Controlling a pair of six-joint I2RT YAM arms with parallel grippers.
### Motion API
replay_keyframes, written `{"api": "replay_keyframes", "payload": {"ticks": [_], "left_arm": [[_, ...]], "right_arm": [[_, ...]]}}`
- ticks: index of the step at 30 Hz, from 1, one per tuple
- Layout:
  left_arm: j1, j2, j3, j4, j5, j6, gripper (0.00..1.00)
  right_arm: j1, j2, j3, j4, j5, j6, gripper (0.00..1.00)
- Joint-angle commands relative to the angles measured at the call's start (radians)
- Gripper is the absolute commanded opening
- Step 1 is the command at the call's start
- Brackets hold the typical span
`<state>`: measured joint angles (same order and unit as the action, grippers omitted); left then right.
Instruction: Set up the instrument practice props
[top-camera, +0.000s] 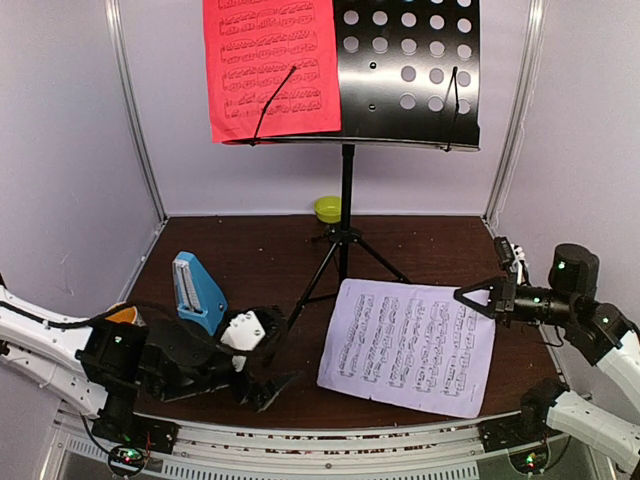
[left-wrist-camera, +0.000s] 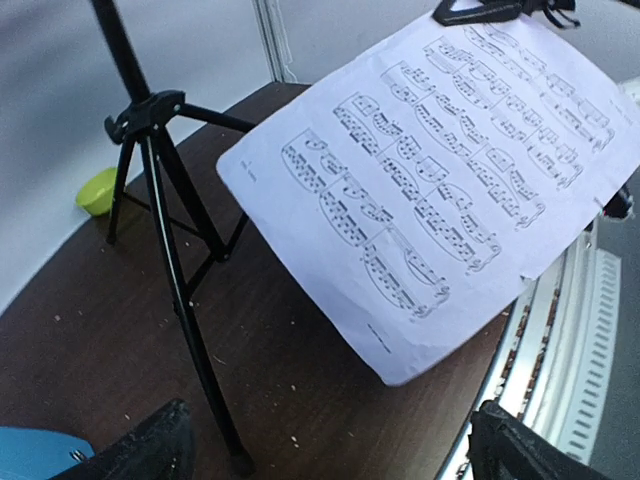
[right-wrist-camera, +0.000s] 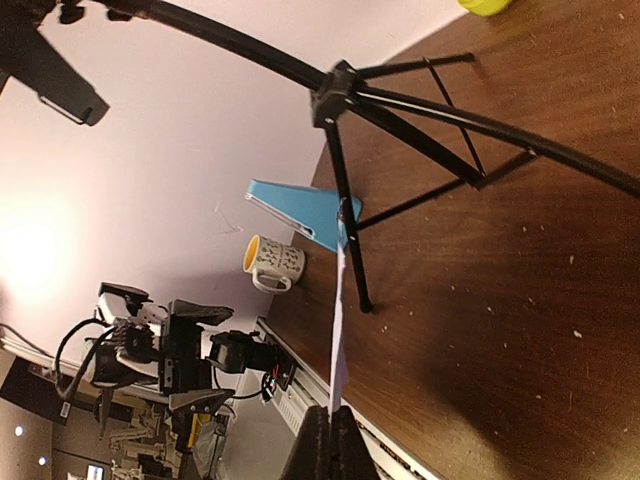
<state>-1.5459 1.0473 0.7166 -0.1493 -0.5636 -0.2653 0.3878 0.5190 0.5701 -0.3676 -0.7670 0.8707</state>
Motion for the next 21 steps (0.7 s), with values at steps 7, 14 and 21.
{"api": "replay_keyframes", "payload": {"ticks": [7,14,21], "left_arm": [[0.147,-0.194,-0.139,0.189,0.278,-0.291,0.98],[0.197,0.008,-0.043,0.352,0.453,-0.309,0.98],[0.311,0.047,-0.060,0.533,0.631,-0.360,0.98]], "right_arm": [[0.008,-0.041,0.035,0.328,-0.130,-0.028,0.00],[0.016,-0.038,0.064,0.471,-0.231,0.020,0.00],[0.066,-0.062,0.139,0.440,-0.270,-0.013,0.00]]}}
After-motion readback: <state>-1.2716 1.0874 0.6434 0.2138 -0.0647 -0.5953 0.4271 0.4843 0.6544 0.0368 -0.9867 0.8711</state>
